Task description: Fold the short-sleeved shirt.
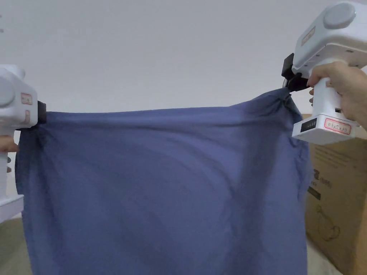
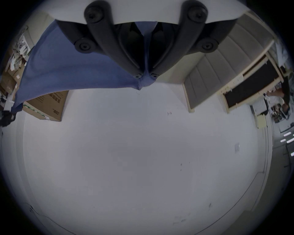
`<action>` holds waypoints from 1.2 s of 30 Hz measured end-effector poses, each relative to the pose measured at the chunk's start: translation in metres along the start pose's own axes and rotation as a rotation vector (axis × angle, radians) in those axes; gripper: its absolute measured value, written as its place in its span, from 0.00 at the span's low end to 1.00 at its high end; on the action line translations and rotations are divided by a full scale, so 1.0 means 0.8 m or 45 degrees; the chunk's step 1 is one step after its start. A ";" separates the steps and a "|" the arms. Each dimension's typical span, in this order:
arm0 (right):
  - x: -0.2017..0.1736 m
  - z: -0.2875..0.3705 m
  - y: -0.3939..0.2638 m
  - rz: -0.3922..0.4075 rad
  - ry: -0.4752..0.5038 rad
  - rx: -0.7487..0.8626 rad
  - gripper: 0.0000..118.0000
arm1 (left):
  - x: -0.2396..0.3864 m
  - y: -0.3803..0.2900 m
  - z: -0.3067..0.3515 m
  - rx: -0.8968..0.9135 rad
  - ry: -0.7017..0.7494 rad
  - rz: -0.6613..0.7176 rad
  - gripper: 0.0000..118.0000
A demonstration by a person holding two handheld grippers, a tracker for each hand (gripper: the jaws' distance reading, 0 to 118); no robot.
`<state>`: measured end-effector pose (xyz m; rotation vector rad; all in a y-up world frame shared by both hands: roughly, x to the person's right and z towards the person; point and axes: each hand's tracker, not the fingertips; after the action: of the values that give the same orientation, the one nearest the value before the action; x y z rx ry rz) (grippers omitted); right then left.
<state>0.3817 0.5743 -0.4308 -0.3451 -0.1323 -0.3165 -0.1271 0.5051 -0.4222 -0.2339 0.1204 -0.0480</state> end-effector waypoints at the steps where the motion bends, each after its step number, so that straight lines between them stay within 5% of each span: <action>1: -0.008 -0.002 0.012 0.001 -0.002 0.014 0.01 | 0.000 0.011 -0.013 0.003 0.017 -0.032 0.02; 5: -0.039 -0.010 0.050 0.009 0.013 0.101 0.01 | -0.009 0.051 -0.050 0.055 0.039 0.057 0.02; 15: -0.065 -0.072 -0.005 0.152 -0.024 0.076 0.01 | 0.012 0.015 -0.119 0.089 0.208 -0.151 0.02; 28: 0.008 -0.331 -0.284 0.212 -0.204 -0.529 0.01 | 0.071 -0.329 -0.318 -0.602 0.191 -0.179 0.02; 36: 0.077 -0.370 -0.473 0.230 -0.237 -0.850 0.01 | 0.066 -0.528 -0.317 -0.926 0.132 -0.108 0.02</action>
<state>0.3384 0.1152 -0.5781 -1.0433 -0.1750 -0.1402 -0.1205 0.0333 -0.5740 -0.9639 0.2292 -0.1004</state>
